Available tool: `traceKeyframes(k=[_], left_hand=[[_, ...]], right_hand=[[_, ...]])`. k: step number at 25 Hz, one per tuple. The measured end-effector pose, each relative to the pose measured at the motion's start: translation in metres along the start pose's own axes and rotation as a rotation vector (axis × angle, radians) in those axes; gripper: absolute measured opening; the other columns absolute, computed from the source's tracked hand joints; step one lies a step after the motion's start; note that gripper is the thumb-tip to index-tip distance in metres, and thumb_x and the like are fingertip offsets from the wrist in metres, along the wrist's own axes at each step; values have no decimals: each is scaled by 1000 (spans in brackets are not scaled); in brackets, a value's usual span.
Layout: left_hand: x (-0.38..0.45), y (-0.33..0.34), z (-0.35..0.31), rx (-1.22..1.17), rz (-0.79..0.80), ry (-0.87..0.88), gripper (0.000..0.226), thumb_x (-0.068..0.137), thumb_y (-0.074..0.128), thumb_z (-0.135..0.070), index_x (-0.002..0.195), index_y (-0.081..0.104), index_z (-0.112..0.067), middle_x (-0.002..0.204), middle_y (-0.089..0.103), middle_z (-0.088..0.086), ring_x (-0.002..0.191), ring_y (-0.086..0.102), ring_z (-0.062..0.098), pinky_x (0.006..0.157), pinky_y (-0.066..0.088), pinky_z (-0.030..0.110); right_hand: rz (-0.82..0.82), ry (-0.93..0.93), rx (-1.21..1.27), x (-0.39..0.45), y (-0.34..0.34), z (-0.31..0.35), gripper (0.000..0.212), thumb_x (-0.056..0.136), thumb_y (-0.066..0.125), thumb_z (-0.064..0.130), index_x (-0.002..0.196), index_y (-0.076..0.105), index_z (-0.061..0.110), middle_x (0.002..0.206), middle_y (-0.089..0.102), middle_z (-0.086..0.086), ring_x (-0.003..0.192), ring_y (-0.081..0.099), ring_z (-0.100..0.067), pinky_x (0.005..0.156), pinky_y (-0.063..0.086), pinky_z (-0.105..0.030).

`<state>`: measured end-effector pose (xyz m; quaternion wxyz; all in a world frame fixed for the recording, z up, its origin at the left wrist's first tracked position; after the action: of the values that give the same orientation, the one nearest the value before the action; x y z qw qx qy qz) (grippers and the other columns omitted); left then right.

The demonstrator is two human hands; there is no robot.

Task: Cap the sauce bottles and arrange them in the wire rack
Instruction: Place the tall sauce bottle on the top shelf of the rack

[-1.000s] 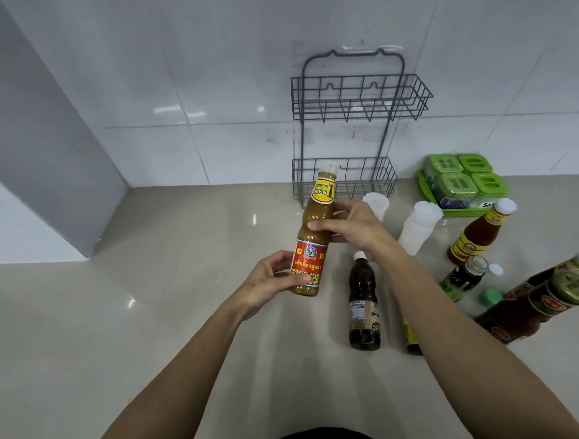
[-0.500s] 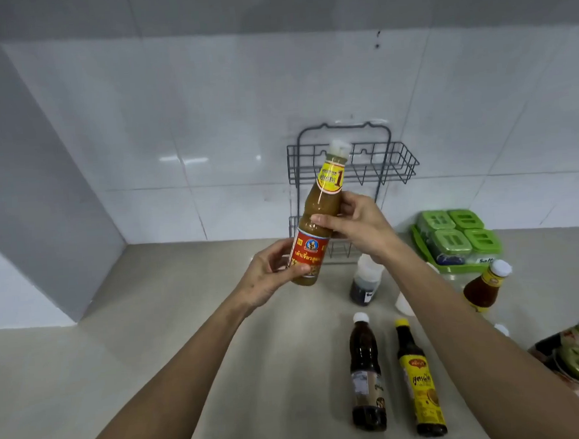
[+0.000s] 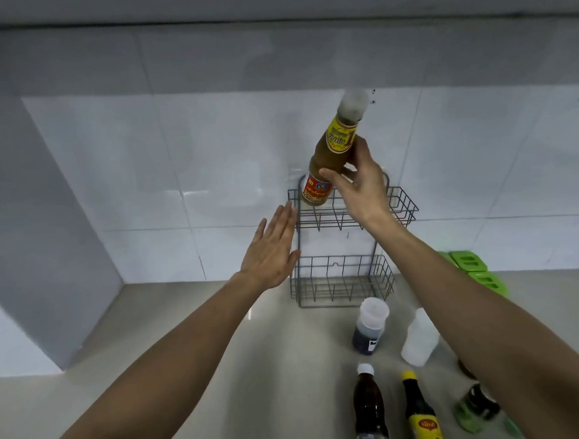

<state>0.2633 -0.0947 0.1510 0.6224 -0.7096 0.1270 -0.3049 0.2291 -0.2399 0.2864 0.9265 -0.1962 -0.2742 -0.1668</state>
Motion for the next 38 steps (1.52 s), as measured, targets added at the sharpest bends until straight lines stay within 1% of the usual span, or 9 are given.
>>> traceKeyframes(k=[8,15,22,26,29,30,32,35,38], left_hand=[[2,10,4,12,40,-47,80,101,38,-37,153,-18,-15,163,-22,2,151,-17,19,122,-3,41],[2,13,5,-26,69,-62,81,102,40,-37,153,-19,-15,162,-24,2,151,-17,19,124,-1,41],[8,6,9,-34,102,-84,82,101,42,-35,153,-18,-15,163,-22,2,151,-15,19,123,-1,42],[3,20,-10,-59,143,-35,82,101,44,-34,154,-16,-15,163,-20,1,151,-14,19,123,0,43],[-7,38,-21,-55,170,-30,84,100,46,-34,154,-16,-17,163,-20,0,152,-13,19,124,1,43],[-3,31,-17,-90,145,-49,85,100,47,-33,154,-16,-17,164,-19,0,152,-13,18,124,1,43],[4,19,-4,-127,110,-74,85,100,48,-32,153,-17,-17,164,-19,0,152,-12,19,123,1,42],[2,13,5,-152,72,-100,86,99,49,-31,153,-17,-16,164,-18,1,152,-10,19,122,2,41],[4,14,4,-161,70,-86,87,99,50,-31,154,-16,-16,164,-19,1,152,-9,20,122,3,43]], right_hand=[[138,168,-43,20,43,-44,64,87,70,18,142,38,15,140,55,-7,126,55,-25,105,47,-45],[254,212,-71,25,60,-50,62,90,66,19,144,34,17,145,51,-9,131,51,-27,96,41,-29],[267,245,-141,24,63,-52,67,89,67,25,146,32,21,145,52,-8,129,53,-27,106,46,-44],[70,286,-153,-35,24,-57,63,88,68,33,143,38,25,141,54,0,129,51,-17,103,47,-37],[-36,358,-185,-107,-10,-77,31,88,67,33,116,61,22,117,68,4,109,62,-13,96,52,-36],[-1,431,-236,-125,-14,-87,18,88,66,35,101,65,22,103,71,5,99,66,-14,91,54,-37],[189,600,-444,-157,-12,-115,20,88,64,40,79,62,22,83,70,4,83,68,-19,83,55,-36],[561,800,-719,-226,-5,-159,30,86,59,43,84,57,13,87,67,-4,72,63,-22,72,52,-31],[677,878,-814,-279,-10,-173,39,83,62,52,94,47,17,94,58,-1,76,56,-20,68,45,-28]])
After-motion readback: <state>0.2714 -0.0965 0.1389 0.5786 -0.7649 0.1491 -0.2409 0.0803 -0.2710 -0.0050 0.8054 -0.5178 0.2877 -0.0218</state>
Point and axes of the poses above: each hand's wrist, its own x-axis towards the middle knuckle, its own y-axis out of the palm, z = x × y, the point moved 10 cm from there along x, towards the middle knuckle
